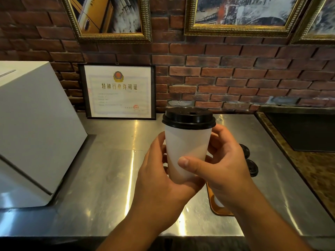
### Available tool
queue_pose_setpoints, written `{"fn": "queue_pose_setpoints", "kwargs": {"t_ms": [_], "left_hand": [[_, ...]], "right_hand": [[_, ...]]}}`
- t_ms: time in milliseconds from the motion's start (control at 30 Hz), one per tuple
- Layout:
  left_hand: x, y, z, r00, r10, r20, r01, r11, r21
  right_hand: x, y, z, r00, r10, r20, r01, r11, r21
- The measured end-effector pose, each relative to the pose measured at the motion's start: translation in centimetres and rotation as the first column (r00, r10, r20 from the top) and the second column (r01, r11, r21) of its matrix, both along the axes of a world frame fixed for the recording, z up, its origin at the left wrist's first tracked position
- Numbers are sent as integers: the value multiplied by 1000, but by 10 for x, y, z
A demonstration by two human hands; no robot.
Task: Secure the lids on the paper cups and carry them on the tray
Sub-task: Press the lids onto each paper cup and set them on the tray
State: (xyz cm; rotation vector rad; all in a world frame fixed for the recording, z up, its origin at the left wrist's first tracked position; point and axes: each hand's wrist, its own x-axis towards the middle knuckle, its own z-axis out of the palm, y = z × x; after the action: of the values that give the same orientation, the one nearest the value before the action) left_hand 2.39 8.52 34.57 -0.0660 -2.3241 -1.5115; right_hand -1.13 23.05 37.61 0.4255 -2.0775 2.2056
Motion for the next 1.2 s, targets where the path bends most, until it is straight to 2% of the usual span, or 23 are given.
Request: {"fn": "queue_pose_setpoints", "kwargs": {"t_ms": [200, 433, 567, 900, 1200], "left_hand": [[1, -1, 3, 1000, 3, -26, -3, 1000, 11], [2, 1, 5, 999, 17, -41, -17, 1000, -5], [2, 0, 8, 999, 10, -36, -9, 1000, 3], [1, 1, 6, 1000, 8, -19, -8, 1000, 17], [2, -2, 11, 999, -14, -33, 15, 1000, 12]], "right_hand": [[2, 1, 3, 999, 41, -2, -41, 999, -35], [0, 1, 7, 999, 4, -38, -7, 998, -62], [-2, 2, 7, 998, 56, 7, -55, 996, -74], [0, 0, 5, 1000, -5, -6, 5, 999, -32], [1, 1, 8, 998, 66, 17, -65, 997, -33]]}}
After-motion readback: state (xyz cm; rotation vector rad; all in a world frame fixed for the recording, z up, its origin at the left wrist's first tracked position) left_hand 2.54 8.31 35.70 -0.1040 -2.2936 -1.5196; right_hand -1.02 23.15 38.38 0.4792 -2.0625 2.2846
